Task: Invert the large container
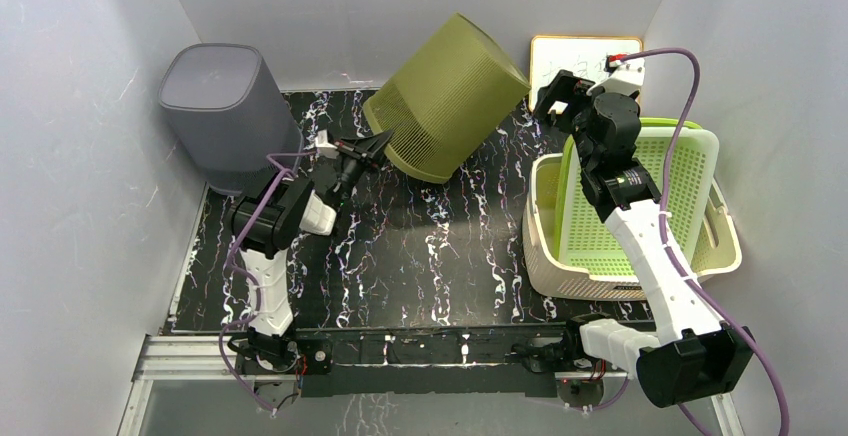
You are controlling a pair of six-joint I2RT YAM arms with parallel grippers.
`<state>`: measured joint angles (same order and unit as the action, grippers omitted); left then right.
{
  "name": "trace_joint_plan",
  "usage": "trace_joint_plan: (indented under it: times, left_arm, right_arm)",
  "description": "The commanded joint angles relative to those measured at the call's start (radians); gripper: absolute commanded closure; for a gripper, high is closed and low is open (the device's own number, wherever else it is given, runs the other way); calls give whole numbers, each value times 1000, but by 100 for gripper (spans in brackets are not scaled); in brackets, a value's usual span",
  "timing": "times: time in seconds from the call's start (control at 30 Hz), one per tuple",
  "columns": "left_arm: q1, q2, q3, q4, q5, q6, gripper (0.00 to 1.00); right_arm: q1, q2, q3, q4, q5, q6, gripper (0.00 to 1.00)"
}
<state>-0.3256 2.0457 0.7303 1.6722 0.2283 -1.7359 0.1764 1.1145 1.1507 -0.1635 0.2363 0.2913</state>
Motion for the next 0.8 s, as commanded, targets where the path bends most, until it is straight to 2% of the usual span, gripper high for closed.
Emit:
trace_joint_plan:
  times: [0.0,0.03,0.1,0.2,0.23,0.27,0.4,0.57,0.77]
  left_arm:
    - [35,14,-107,118,85,93,100]
    - [42,18,-120,119,88,98,99]
    - [58,27,-144,118,95,104,89]
    - [75,40,-185,116,95,111,85]
    - [82,47,-200,116,98,109,76]
    - [87,54,-220,117,100,107,63]
    - [100,66,-269,116,101,122,48]
    - [109,54,-294,113,120,145,46]
    - [116,37,-321,103,187,169,48]
  right_arm:
    - [-5,16,-11,-24,-20,35,2]
    - [-5,15,-11,-25,-21,35,2]
    - [-5,9,-12,-28,-20,36,2]
    - [-6,3,-16,-33,-14,33,2]
    - [-5,2,-16,-33,-15,34,2]
    - [-5,1,-17,-35,-15,33,2]
    - [-5,3,-21,-34,-25,36,2]
    - [-5,10,-20,-32,-42,42,2]
    - [-5,20,-9,-48,-60,36,2]
